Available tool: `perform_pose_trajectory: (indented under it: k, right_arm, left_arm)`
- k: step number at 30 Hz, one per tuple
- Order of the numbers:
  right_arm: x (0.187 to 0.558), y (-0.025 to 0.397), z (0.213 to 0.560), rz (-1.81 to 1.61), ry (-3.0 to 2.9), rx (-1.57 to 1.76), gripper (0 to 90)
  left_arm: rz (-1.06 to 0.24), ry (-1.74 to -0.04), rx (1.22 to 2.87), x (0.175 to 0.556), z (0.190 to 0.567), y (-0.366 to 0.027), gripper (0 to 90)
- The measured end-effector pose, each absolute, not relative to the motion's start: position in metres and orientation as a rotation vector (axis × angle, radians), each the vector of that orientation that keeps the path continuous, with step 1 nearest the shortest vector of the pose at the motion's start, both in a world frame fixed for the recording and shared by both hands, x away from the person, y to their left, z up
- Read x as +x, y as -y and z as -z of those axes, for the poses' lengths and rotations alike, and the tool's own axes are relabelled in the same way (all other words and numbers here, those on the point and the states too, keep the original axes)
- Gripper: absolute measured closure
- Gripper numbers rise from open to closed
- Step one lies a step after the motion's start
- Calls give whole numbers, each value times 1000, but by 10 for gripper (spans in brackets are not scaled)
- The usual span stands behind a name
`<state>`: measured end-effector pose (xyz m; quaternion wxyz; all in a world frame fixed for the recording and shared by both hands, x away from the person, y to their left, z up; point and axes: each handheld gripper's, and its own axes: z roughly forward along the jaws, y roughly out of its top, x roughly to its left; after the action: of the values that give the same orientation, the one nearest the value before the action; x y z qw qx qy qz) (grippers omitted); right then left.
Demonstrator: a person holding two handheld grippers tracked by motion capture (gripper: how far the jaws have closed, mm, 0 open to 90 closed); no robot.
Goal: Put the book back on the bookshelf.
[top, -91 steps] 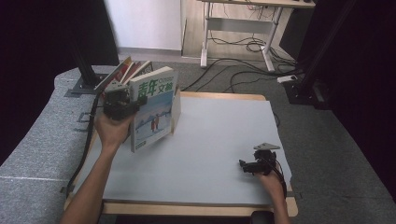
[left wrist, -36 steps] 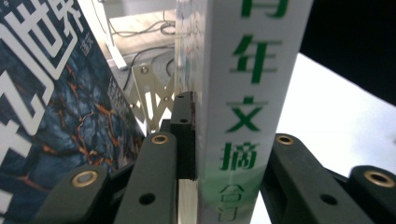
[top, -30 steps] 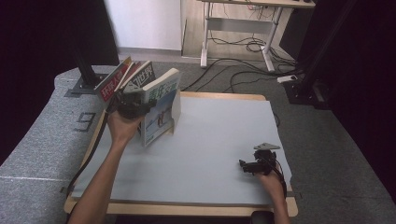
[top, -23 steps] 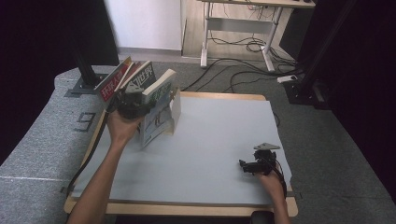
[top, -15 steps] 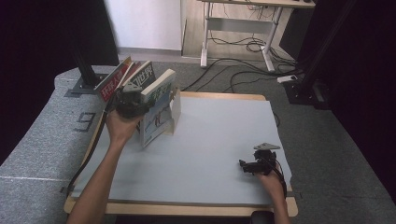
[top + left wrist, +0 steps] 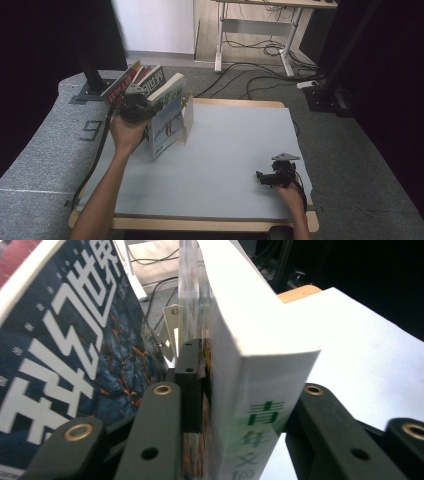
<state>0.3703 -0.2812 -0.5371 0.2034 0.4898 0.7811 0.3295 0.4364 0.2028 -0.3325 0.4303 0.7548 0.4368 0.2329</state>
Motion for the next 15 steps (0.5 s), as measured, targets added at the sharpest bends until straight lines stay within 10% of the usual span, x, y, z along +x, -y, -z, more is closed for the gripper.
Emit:
perform_pose_trajectory:
  k: [15]
  right_arm:
    - [370, 281, 537, -919, -2181, 1366, 0]
  left_arm:
    - [-606, -1115, 1761, 434, 329, -202, 744]
